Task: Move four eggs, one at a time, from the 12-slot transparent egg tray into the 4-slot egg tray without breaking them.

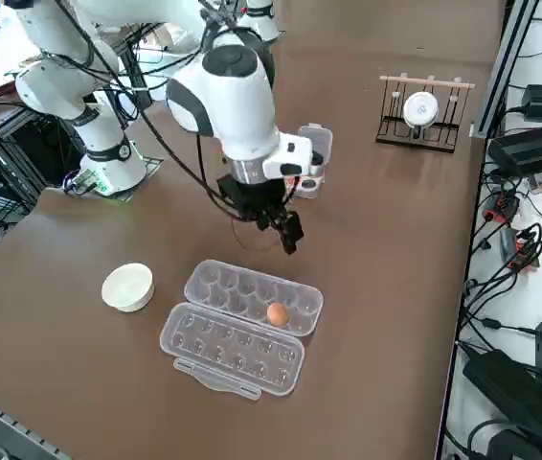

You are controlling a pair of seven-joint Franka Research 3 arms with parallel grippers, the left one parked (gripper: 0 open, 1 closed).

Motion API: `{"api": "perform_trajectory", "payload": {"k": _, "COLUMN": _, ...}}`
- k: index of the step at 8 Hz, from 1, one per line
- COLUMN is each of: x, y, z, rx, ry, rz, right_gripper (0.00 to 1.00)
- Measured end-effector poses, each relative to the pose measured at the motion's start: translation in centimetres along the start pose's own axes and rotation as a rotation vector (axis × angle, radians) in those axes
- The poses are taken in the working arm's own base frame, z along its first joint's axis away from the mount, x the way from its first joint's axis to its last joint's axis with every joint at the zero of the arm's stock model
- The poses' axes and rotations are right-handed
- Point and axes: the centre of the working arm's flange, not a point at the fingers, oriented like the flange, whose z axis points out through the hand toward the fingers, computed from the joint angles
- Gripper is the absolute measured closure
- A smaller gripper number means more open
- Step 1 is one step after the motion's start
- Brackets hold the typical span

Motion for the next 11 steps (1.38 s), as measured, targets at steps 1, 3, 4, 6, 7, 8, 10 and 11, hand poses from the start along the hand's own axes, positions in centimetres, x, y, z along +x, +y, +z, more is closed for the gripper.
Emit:
{"api": "perform_trajectory", "payload": {"k": 1, "x": -0.5, "y": 0.8, "z": 1.5, "rx": 0.011, "ry": -0.003, "rz": -0.036, "right_gripper": 0.00}}
{"api": "perform_trajectory", "payload": {"k": 3, "x": -1.5, "y": 2.1, "z": 4.3, "rx": 0.028, "ry": -0.037, "rz": -0.102, "right_gripper": 0.00}}
{"api": "perform_trajectory", "payload": {"k": 4, "x": -2.0, "y": 2.7, "z": 5.1, "rx": 0.028, "ry": -0.059, "rz": -0.137, "right_gripper": 0.00}}
{"api": "perform_trajectory", "payload": {"k": 6, "x": -3.0, "y": 3.3, "z": 6.0, "rx": 0.034, "ry": -0.074, "rz": -0.178, "right_gripper": 0.00}}
{"api": "perform_trajectory", "payload": {"k": 7, "x": -3.9, "y": 3.4, "z": 6.5, "rx": 0.037, "ry": -0.074, "rz": -0.194, "right_gripper": 0.00}}
{"api": "perform_trajectory", "payload": {"k": 8, "x": -4.7, "y": 3.6, "z": 7.3, "rx": 0.028, "ry": -0.073, "rz": -0.209, "right_gripper": 0.00}}
{"api": "perform_trajectory", "payload": {"k": 10, "x": -5.3, "y": 3.9, "z": 8.6, "rx": 0.008, "ry": -0.073, "rz": -0.237, "right_gripper": 0.00}}
{"api": "perform_trajectory", "payload": {"k": 11, "x": -5.4, "y": 4.0, "z": 9.0, "rx": 0.001, "ry": -0.073, "rz": -0.247, "right_gripper": 0.00}}
